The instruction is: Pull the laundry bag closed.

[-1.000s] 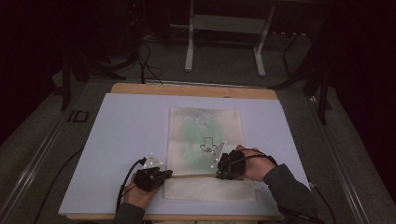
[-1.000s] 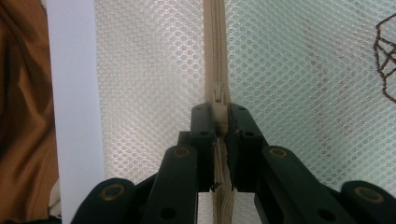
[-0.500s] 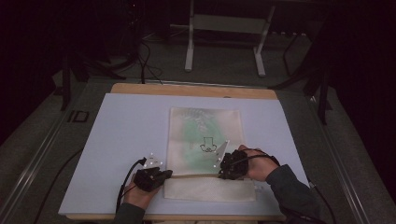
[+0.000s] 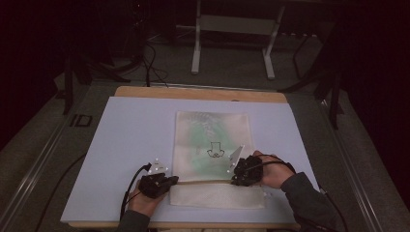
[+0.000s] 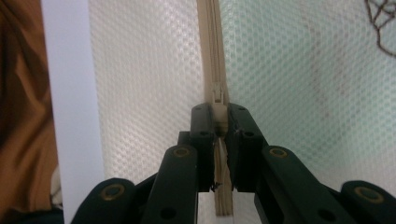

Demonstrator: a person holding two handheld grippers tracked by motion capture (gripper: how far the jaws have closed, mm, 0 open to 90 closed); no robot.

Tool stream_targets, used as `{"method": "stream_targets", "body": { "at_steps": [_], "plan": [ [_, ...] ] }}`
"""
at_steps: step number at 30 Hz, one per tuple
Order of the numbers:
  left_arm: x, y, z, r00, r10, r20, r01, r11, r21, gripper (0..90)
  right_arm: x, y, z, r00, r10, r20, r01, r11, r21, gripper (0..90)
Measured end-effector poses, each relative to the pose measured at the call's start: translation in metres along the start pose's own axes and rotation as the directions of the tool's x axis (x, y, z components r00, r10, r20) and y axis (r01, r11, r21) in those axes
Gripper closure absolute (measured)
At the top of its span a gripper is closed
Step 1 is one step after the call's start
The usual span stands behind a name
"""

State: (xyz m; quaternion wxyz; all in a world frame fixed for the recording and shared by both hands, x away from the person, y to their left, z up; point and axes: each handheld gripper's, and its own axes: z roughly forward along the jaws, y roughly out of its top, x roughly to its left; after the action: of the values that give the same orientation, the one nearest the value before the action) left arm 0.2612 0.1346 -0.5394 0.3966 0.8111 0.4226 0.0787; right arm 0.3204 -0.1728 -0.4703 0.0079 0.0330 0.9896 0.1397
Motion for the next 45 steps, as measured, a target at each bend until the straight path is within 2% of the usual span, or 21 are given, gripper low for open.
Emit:
{"method": "stream_targets", "body": {
  "at_steps": [5, 7, 11, 26, 45],
  "plan": [
    [0.0, 0.0, 0.0, 1.0, 0.001, 0.0, -0.001, 1.0, 0.001, 89.5, 0.0, -0.004, -0.003, 0.9999, 0.016, -0.002, -0.016, 1.0, -0.012, 82.2],
    [0.0, 0.0, 0.0, 1.0, 0.0, -0.001, 0.0, 1.0, 0.001, 89.5, -0.001, -0.005, -0.003, 0.9999, 0.011, 0.003, -0.011, 1.0, -0.001, 82.2],
    [0.0, 0.0, 0.0, 1.0, -0.001, -0.002, 0.001, 1.0, 0.0, 89.5, -0.001, -0.006, -0.004, 0.9999, 0.014, -0.002, -0.014, 1.0, -0.015, 82.2],
    [0.0, 0.0, 0.0, 1.0, -0.006, 0.003, 0.006, 1.0, -0.004, 89.5, -0.003, -0.013, -0.008, 0.9997, 0.025, 0.007, -0.025, 1.0, 0.004, 82.2],
    [0.001, -0.001, 0.0, 1.0, -0.007, 0.006, 0.007, 1.0, -0.006, 89.4, -0.004, -0.026, -0.015, 0.9989, 0.046, 0.006, -0.046, 0.999, -0.009, 82.2]
  ]
}}
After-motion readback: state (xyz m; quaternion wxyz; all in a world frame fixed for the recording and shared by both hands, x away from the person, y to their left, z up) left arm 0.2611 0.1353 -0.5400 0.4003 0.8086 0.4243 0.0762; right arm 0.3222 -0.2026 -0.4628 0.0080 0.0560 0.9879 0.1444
